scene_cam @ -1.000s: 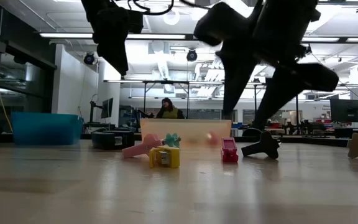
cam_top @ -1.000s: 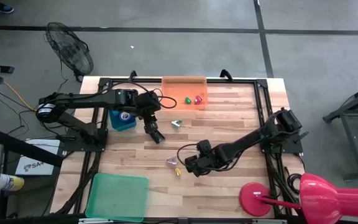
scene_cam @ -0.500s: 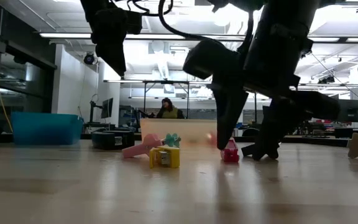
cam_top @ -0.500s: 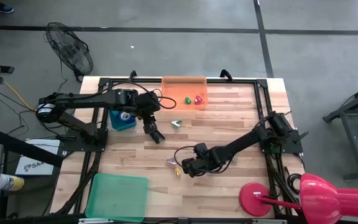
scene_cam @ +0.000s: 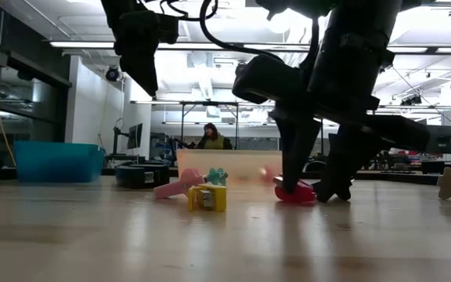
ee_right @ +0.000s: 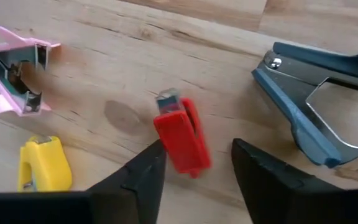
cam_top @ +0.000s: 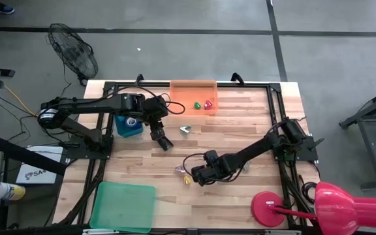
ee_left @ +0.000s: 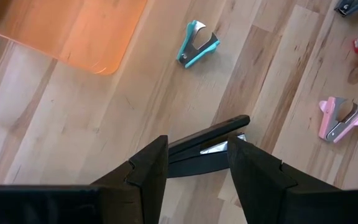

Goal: Pick and place Stapler, Stapler remover, tape
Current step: Put the red stapler into the orange bin

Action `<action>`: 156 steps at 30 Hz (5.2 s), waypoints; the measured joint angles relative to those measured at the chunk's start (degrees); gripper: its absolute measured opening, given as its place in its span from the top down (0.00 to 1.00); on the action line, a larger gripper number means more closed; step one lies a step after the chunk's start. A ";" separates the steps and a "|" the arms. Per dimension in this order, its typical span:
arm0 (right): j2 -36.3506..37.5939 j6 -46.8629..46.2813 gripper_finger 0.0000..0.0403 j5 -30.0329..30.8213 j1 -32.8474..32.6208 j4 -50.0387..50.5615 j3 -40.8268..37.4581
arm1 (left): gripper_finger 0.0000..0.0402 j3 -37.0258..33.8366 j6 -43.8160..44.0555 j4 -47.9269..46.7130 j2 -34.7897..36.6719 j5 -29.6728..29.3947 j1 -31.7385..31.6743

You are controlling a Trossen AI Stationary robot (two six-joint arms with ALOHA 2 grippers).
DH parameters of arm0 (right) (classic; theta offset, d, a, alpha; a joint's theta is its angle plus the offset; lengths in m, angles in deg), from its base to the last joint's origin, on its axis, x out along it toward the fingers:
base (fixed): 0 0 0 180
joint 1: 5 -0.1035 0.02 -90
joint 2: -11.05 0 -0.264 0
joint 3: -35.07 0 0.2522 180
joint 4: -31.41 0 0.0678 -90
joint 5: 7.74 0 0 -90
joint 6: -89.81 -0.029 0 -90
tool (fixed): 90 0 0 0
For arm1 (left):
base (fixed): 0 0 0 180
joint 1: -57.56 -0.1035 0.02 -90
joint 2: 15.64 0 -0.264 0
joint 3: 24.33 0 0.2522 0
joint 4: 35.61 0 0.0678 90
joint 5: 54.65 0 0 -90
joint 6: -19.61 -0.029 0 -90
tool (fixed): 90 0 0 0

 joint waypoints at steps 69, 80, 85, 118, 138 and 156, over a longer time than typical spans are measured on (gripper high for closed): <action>1.21 46.75 0.78 -8.45 5.65 -0.06 -0.17 | 0.59 0.00 -0.85 -0.02 0.00 -0.15 -0.02; 1.21 46.98 0.86 -14.92 7.19 -4.37 -0.11 | 0.59 0.00 -1.29 0.04 0.00 -0.15 0.00; 1.21 51.35 0.86 -19.41 9.91 -4.84 1.72 | 0.59 0.00 -1.31 0.04 0.00 -0.13 0.00; 0.68 96.79 0.85 -15.82 53.90 15.23 26.25 | 0.59 0.00 3.91 2.88 -0.04 -1.55 0.00; -7.68 95.16 0.83 -19.04 61.34 9.84 26.12 | 0.59 0.02 14.41 6.82 -0.04 -3.68 -0.02; -7.87 93.00 0.62 -18.83 61.88 13.23 26.12 | 0.59 0.02 15.70 6.82 -0.04 -4.68 -0.01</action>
